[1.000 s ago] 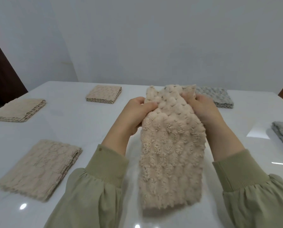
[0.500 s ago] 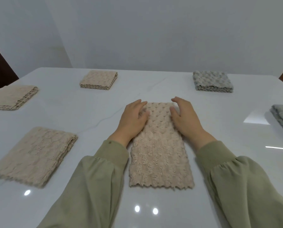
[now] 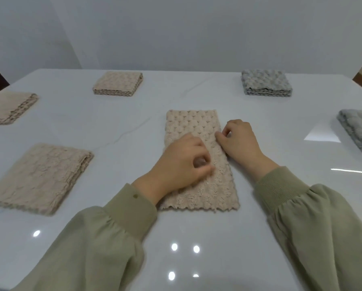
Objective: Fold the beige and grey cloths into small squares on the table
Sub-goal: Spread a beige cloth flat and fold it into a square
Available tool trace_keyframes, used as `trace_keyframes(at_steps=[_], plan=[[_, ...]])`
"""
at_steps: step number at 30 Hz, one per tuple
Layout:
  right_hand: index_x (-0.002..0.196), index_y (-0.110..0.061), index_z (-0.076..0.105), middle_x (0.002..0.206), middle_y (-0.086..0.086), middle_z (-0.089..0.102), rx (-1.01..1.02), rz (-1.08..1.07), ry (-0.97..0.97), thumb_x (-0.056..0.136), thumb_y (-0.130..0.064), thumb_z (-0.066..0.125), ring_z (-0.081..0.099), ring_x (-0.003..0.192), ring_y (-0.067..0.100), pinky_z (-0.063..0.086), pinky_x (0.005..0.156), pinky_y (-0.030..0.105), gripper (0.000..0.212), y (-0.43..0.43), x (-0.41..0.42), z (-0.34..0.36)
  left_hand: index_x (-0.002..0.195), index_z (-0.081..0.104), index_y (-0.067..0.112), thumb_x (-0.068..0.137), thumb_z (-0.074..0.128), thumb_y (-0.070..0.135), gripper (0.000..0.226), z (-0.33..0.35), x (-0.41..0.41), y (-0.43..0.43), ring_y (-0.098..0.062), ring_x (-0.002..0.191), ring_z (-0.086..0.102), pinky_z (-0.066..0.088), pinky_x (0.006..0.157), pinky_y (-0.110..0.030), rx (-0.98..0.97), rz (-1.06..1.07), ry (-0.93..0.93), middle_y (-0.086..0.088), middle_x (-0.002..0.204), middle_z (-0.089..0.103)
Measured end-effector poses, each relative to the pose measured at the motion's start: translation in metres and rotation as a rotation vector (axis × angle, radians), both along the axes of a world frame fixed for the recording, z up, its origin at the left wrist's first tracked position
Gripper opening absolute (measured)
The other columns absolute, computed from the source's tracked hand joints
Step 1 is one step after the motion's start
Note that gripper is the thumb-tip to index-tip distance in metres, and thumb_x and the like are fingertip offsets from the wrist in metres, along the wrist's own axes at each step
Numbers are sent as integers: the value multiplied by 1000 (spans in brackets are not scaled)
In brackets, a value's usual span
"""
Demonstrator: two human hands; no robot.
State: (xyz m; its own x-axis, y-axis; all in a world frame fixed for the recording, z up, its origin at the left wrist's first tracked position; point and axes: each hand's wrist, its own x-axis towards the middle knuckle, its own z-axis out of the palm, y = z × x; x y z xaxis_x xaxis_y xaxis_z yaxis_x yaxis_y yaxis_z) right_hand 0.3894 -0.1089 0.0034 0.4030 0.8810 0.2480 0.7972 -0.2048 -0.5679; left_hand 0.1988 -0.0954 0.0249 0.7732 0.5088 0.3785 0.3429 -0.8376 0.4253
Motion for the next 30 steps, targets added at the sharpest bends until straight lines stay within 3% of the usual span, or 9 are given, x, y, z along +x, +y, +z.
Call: trace_keyframes(at_steps=[2,6,8,14,18,20,22,27,30], plan=[[59,-18,53,83,-3,55,-11,49,90,83,-27,60,51,93,19,41,80,32,26,-4,1,3,86,69,21,74,74,47,30,1,5,-20,-6,94,46,40,86,-25,-97,-93,91,10,93,58],[77,-2,65,101,0,59,-32,118,261,85,-20,64,53,101,11,35,78,20,19,-15,1,12,104,65,22,67,76,54,50,1,9,-33,-8,103,45,35,94,-26,-28,-195,213,9,109,56],[79,-1,65,105,2,62,-32,146,295,85,-19,65,54,106,11,35,77,17,19,-17,3,13,101,61,22,66,77,49,47,1,7,-34,-11,103,46,36,94,-29,-42,-206,210,8,108,55],[80,-4,69,113,-4,59,-23,131,326,83,-20,69,51,108,5,34,93,22,17,-16,4,10,78,68,16,73,76,21,10,-1,6,-39,-10,96,48,40,85,-27,-243,-212,79,5,95,60],[79,-5,71,114,-4,60,-4,107,331,83,-20,69,54,108,7,37,94,24,16,-14,5,8,73,71,14,75,76,15,6,4,5,-39,-8,89,49,42,78,-22,-339,-159,12,4,84,59],[77,-6,71,113,-3,61,34,90,370,84,-20,68,56,106,9,39,88,20,15,-14,3,9,72,71,13,75,77,14,7,6,6,-40,-8,85,50,43,76,-20,-361,-128,-51,4,80,59],[75,-7,69,114,-3,61,76,53,424,84,-19,68,56,101,7,38,79,14,15,-15,2,11,70,72,11,74,77,14,7,6,8,-41,-7,81,51,42,73,-17,-367,-108,-101,6,76,60],[72,-11,69,116,0,62,55,20,324,82,-21,70,55,107,11,39,93,25,14,-12,1,9,70,72,12,75,76,18,8,-1,13,-43,-7,78,48,43,73,-26,-232,-121,-19,6,70,59],[78,-6,70,115,2,62,15,8,217,83,-22,69,55,109,15,36,88,23,18,-11,0,8,71,73,13,76,74,19,7,-5,14,-43,-8,78,49,43,74,-28,-182,-132,9,5,70,61]])
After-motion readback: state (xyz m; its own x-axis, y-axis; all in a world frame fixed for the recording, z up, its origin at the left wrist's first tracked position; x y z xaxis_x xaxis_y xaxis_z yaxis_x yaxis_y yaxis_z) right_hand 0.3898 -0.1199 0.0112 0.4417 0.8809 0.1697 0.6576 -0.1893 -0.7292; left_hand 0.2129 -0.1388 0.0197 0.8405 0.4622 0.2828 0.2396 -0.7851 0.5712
